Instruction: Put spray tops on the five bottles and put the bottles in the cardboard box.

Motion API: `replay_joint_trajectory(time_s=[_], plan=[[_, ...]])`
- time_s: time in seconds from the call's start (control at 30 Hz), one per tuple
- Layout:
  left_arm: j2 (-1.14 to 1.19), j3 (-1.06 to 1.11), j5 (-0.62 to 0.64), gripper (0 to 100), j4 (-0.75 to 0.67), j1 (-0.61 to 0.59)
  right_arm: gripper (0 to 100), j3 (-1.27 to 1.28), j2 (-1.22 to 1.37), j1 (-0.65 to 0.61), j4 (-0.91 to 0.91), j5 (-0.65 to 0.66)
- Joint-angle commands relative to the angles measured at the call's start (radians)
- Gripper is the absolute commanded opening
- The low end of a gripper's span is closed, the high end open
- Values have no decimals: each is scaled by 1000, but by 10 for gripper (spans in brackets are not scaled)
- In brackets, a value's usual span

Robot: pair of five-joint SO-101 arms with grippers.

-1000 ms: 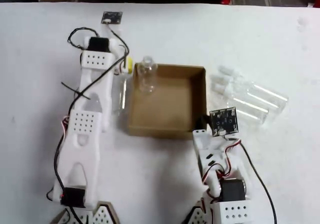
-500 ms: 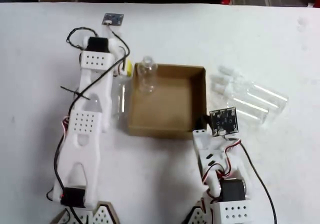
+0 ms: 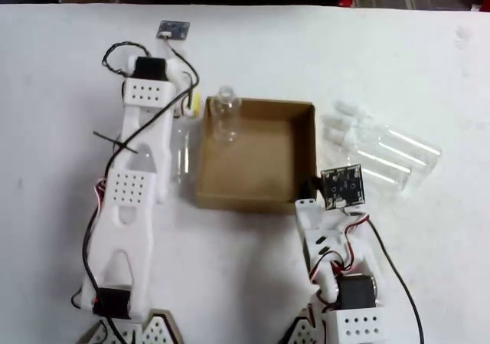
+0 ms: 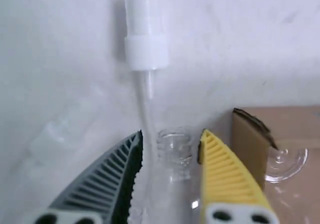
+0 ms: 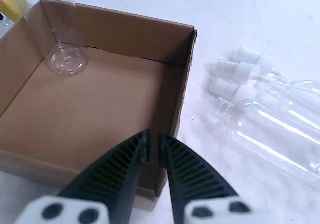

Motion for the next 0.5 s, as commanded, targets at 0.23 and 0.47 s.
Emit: replay_joint_trajectory(time_s=[0.23,0.47], plan=[[-28,-12,-8,86,25,2,19,8,-8,8,-2,2],[-107,-38,-6,21,35,4,19,8,-8,8,-2,2]])
